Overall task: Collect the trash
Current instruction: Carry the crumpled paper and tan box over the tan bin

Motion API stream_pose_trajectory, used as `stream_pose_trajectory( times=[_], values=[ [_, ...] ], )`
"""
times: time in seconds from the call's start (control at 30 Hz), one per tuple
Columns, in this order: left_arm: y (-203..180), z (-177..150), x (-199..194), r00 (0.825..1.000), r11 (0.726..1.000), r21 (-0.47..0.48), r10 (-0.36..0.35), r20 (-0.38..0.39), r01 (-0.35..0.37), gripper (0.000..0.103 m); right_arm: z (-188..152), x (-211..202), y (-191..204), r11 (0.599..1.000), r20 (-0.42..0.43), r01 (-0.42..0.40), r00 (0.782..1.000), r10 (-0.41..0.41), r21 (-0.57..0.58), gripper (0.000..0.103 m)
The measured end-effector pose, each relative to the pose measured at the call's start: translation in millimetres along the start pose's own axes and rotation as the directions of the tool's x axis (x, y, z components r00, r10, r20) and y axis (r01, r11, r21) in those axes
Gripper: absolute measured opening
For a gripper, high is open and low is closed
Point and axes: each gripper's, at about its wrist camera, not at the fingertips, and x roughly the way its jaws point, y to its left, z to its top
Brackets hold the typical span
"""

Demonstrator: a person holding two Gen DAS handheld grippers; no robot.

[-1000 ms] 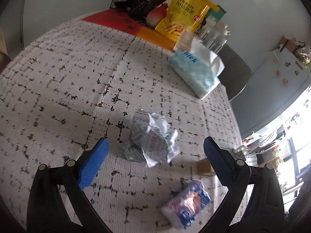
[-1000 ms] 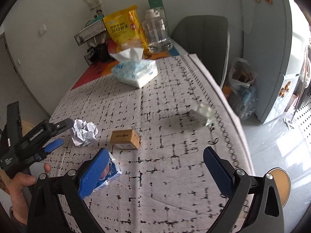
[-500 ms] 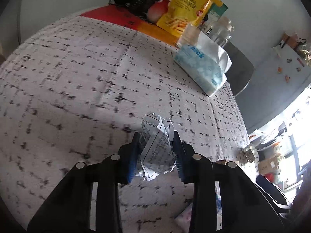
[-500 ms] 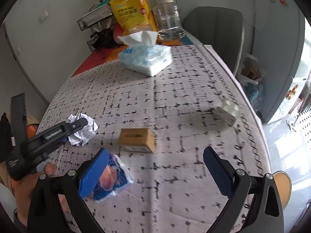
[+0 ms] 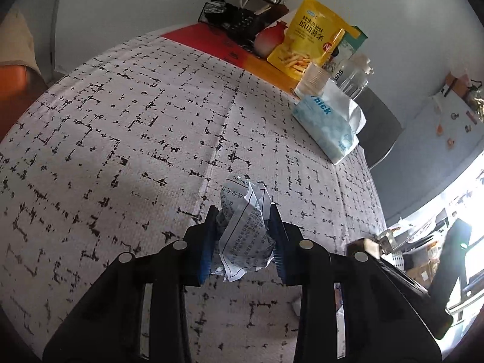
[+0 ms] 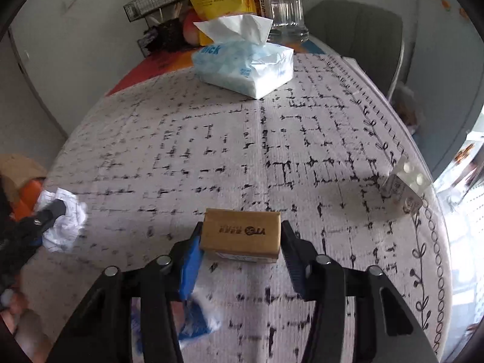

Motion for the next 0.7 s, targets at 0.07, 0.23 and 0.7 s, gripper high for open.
stream_pose_trajectory(
  times=[0.07,0.23,0.7],
  values=[
    [-9,-1,2,1.000,1.000,-0.001,0.000,-0.005,0.000,0.033,-3,-14,-2,0.999,0.037,0.018,0.999,-0.017,-0.036,0.048],
    [-52,-9,4,0.999,0.997,0.069,-0.044,-0.012,0.045,0.033,-8,-40,-30,1.000,0.067,0.016,0.998,-0.015,-0.005,0.048],
    [-174,-46,11,0.983,0.959,0.218,-0.169,-0.067,0.180,0.033,-20,-122,-134,0.985,0.171,0.082,0.979,-0.108,0.154,0.048]
  ],
)
